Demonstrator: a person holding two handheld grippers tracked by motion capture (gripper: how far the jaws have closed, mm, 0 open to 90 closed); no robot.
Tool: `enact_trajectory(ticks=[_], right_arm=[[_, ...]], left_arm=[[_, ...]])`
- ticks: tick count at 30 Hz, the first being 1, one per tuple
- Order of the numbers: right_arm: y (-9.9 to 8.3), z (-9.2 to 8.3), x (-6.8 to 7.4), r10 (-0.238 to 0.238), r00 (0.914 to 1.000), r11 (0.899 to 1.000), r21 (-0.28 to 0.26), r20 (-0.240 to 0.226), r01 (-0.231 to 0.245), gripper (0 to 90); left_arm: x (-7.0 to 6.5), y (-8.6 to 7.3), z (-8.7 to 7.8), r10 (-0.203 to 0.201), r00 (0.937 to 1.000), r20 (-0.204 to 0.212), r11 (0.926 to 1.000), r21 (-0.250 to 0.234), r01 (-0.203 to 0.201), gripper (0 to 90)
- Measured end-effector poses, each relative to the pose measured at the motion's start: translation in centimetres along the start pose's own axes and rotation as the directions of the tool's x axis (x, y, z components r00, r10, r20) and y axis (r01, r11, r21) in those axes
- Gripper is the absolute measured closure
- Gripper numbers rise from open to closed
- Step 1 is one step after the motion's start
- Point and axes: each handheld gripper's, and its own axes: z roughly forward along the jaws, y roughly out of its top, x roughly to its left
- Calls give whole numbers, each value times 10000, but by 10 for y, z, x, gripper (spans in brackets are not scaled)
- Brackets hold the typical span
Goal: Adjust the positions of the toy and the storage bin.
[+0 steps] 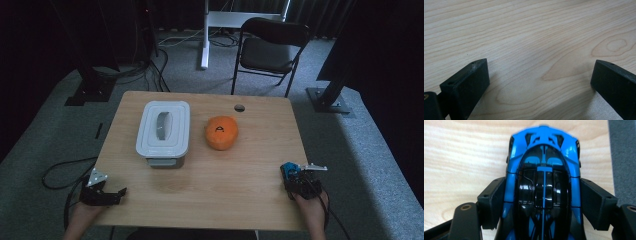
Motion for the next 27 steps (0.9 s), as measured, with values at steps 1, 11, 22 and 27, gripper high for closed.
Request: enact_trajectory(ticks=[1,11,22,27], right_arm=[[-1,0,-1,95,9999,9999,-42,-86,-95,261],[-1,1,-2,-38,9997,9999,160,-253,42,162],[3,-4,-2,-559,9973,9984,8,-481,560,118],[8,-10,-7,-625,9941,9975,-388,-886,592,123]], left_arm=[[0,0,0,6,10000,2,10000,0,-6,23],[0,0,0,0,10000,0,10000,-1,0,23],[0,0,0,4,10000,1,10000,0,-4,23],[0,0,0,0,10000,2,10000,-4,0,23]])
